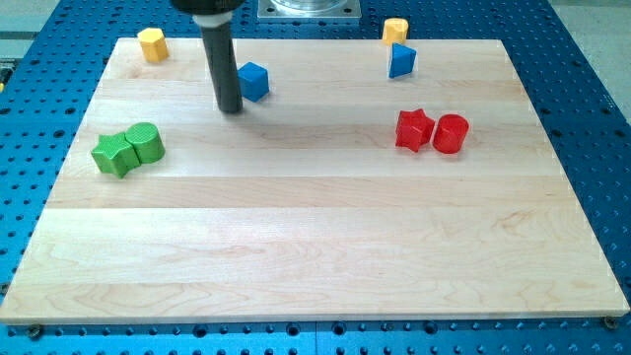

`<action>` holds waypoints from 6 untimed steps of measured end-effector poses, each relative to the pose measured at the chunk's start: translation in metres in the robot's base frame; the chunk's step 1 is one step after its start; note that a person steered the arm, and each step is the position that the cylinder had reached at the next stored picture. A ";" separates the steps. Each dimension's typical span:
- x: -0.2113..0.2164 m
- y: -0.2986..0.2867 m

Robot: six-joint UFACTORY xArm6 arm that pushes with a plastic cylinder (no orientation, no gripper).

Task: Push the triangle into the cube

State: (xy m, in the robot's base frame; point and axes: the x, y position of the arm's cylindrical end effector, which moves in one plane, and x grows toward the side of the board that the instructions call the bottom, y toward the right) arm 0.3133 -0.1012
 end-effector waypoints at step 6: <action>-0.074 0.213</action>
State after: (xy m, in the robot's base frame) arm 0.2388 0.1113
